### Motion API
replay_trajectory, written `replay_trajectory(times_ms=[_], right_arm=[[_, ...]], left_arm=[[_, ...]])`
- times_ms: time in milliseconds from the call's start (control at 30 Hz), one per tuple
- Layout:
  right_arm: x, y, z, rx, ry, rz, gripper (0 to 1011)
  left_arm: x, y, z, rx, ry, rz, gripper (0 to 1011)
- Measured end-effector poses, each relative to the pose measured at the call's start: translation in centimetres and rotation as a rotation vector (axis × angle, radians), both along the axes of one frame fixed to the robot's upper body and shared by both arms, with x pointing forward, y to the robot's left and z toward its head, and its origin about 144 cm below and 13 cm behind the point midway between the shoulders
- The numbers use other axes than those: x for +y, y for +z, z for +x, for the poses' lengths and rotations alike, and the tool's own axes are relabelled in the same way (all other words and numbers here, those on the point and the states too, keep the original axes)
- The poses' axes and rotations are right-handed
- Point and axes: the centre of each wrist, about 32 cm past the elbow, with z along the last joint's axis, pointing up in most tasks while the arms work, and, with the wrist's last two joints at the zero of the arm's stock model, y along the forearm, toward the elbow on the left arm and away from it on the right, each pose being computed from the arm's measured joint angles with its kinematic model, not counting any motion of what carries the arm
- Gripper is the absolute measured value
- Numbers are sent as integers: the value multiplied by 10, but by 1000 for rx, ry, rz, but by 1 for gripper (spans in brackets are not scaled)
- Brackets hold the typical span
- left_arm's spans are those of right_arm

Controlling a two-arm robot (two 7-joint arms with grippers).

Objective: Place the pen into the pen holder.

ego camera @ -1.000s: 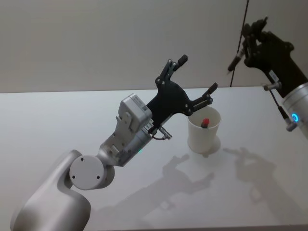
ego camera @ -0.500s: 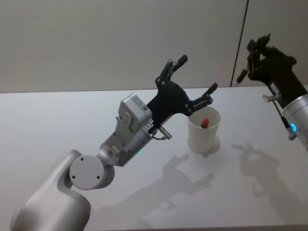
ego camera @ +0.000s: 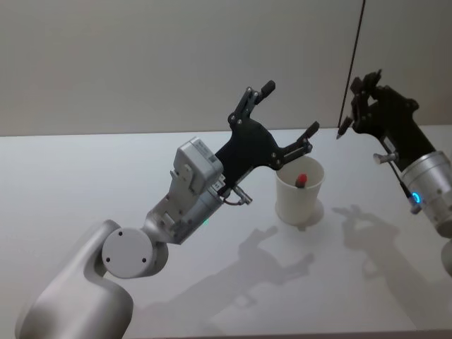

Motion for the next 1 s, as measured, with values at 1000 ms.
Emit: replay_trajectory(times_ms=[1000], right_arm=[[19,-37,23,75,56,-74,132]], left_arm=[[0,0,0,0,0,0,1000]])
